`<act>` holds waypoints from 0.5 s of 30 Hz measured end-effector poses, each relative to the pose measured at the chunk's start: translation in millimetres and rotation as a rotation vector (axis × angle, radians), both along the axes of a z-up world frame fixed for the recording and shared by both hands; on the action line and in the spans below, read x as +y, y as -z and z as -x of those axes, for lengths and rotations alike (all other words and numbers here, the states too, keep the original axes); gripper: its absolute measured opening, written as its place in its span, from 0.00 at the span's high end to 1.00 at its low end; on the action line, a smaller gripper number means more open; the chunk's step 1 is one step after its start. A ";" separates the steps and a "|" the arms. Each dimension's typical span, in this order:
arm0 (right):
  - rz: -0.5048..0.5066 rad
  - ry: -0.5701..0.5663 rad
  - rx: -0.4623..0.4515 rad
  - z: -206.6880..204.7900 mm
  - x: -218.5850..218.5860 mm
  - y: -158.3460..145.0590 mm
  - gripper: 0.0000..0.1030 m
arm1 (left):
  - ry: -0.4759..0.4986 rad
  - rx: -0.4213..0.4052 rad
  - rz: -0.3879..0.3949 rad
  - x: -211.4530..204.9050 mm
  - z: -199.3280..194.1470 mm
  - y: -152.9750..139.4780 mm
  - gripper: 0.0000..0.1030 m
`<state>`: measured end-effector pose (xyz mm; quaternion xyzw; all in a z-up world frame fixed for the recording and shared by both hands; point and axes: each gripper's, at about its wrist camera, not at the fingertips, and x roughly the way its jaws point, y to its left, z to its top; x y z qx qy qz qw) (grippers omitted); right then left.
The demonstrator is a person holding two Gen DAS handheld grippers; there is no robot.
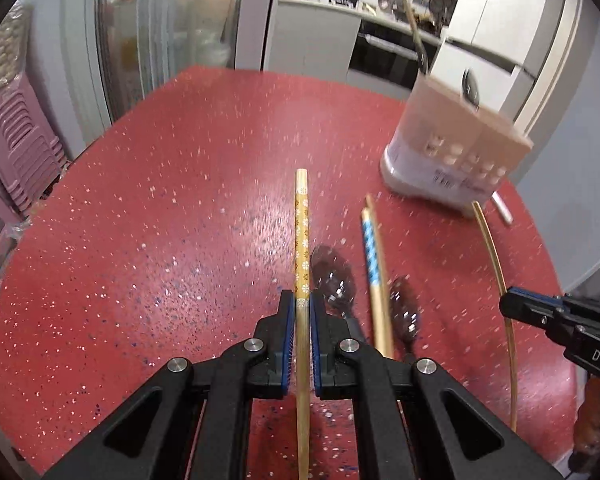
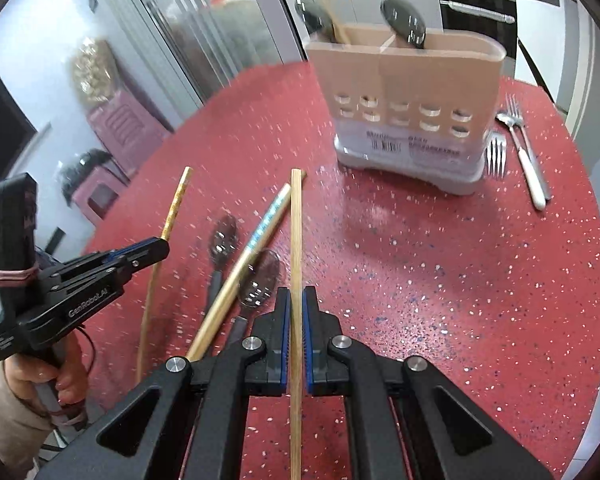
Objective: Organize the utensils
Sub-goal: 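Lift both held chopsticks upright and carry them above the beige holder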
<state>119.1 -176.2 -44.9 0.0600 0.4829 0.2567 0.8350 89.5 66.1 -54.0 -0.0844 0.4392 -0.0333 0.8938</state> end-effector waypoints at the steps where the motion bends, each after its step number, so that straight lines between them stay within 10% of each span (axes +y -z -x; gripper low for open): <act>1: -0.009 0.002 -0.010 2.1 -3.1 -4.0 0.94 | -0.003 -0.014 0.007 1.1 2.1 -4.1 0.69; 15: -0.115 0.080 -0.142 11.5 -38.8 -67.4 0.94 | 0.035 -0.214 0.085 -16.8 -3.7 -78.4 0.69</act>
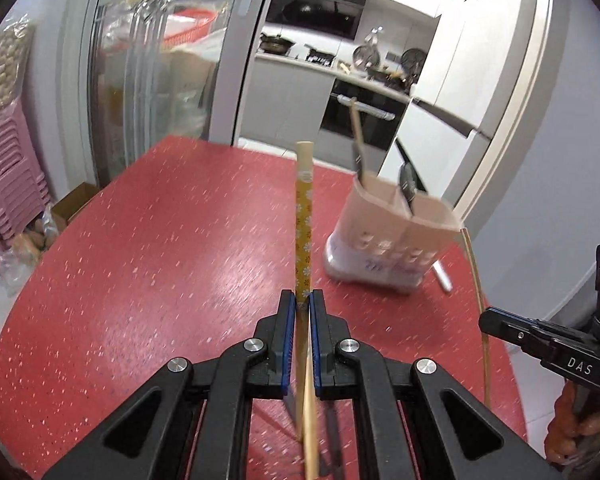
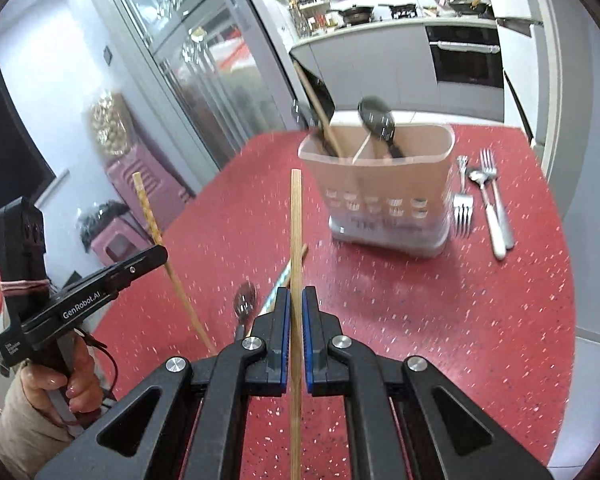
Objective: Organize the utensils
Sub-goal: 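Lift both held chopsticks upright and carry them above the beige holder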
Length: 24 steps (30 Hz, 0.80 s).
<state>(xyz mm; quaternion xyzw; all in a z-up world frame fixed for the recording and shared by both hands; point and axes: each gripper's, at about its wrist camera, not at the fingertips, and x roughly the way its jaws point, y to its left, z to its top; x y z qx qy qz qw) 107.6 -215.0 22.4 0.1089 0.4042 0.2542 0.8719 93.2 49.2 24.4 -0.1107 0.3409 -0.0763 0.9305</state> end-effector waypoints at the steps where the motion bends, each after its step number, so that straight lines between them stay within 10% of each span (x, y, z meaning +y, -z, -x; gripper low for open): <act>1: -0.005 0.006 -0.007 -3.7 4.9 -4.3 0.94 | 0.006 -0.009 0.005 -1.6 -0.2 -4.9 0.69; 24: -0.071 0.115 -0.165 -81.6 -31.8 -81.1 0.94 | 0.080 -0.194 0.060 -34.7 -78.4 -100.4 0.69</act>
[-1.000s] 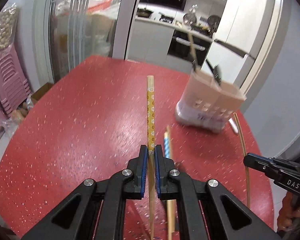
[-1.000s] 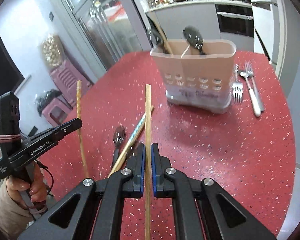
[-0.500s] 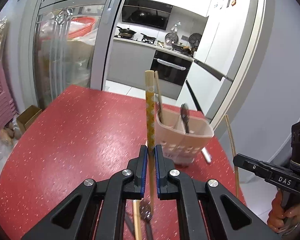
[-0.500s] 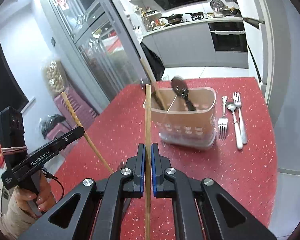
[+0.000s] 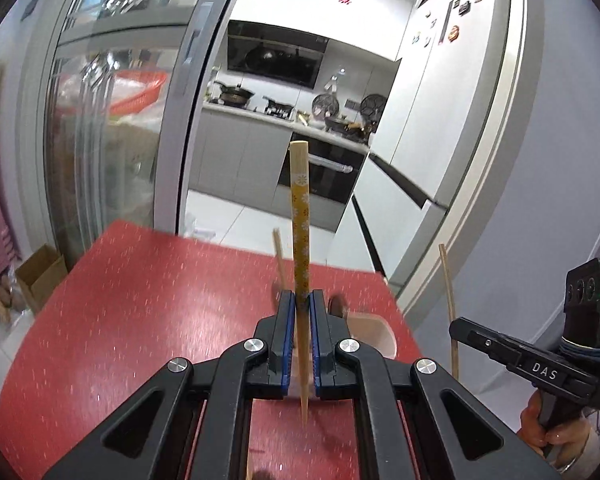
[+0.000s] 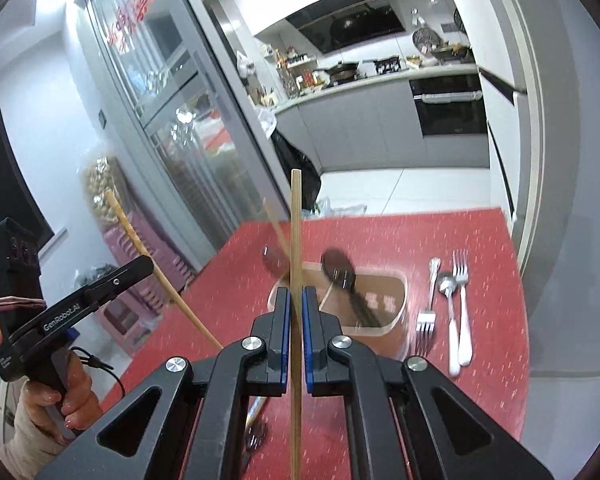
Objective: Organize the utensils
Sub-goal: 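Lift both held chopsticks upright and carry them above the beige holder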
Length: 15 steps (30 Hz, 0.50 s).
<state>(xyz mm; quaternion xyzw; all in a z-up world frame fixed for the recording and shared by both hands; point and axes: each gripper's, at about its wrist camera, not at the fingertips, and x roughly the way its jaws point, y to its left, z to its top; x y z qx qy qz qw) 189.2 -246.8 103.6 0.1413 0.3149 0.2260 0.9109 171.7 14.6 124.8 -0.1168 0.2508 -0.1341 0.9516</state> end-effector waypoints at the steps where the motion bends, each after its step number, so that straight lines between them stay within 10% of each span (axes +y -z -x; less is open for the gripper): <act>1: 0.000 0.005 -0.009 -4.9 -1.4 -3.2 0.94 | 0.002 -0.010 -0.004 -2.1 -3.4 -4.2 0.69; 15: 0.004 0.100 -0.115 -88.7 -3.8 -11.2 0.94 | -0.004 -0.056 -0.044 -26.0 -63.1 -16.0 0.69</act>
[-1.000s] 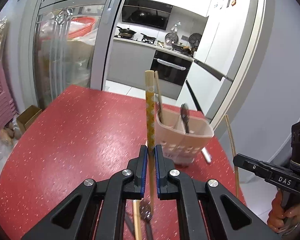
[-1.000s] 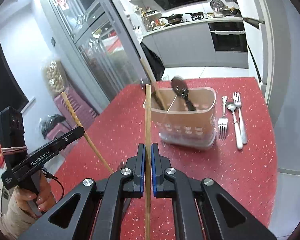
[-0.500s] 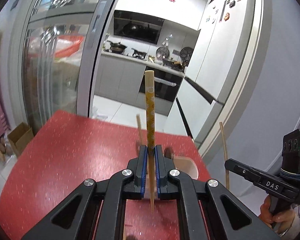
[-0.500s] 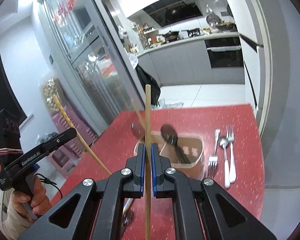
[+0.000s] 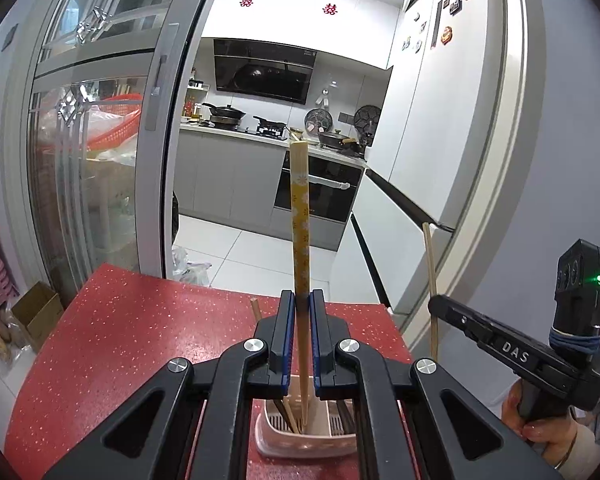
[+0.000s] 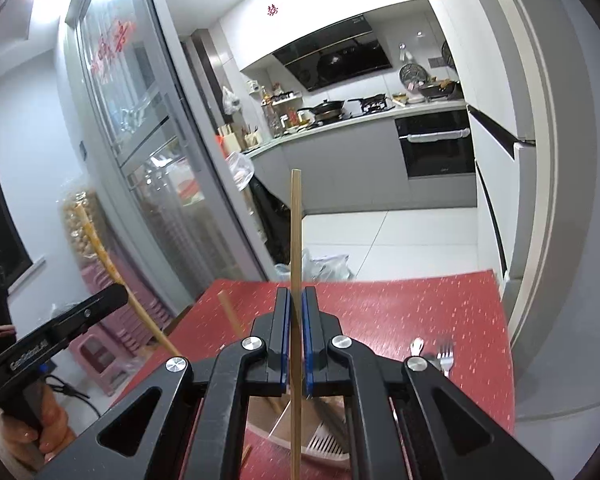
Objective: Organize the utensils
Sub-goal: 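Lift both held chopsticks upright and carry them above the beige holder, then lower both chopsticks into the holder slots and open both tools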
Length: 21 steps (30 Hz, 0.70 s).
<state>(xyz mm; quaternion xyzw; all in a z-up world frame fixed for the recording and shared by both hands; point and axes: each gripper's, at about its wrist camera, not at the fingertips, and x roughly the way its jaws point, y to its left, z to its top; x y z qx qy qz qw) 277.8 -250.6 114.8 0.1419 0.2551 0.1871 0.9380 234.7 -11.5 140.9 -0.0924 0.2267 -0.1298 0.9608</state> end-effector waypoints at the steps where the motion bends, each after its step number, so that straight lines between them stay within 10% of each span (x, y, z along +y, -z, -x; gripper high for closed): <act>1: 0.001 0.004 -0.003 -4.9 0.5 2.1 0.94 | -0.002 0.005 -0.004 -0.6 -4.7 3.7 0.69; 21: 0.134 0.037 -0.116 -51.9 24.8 54.0 0.94 | -0.022 0.054 -0.064 -9.1 -36.5 60.1 0.69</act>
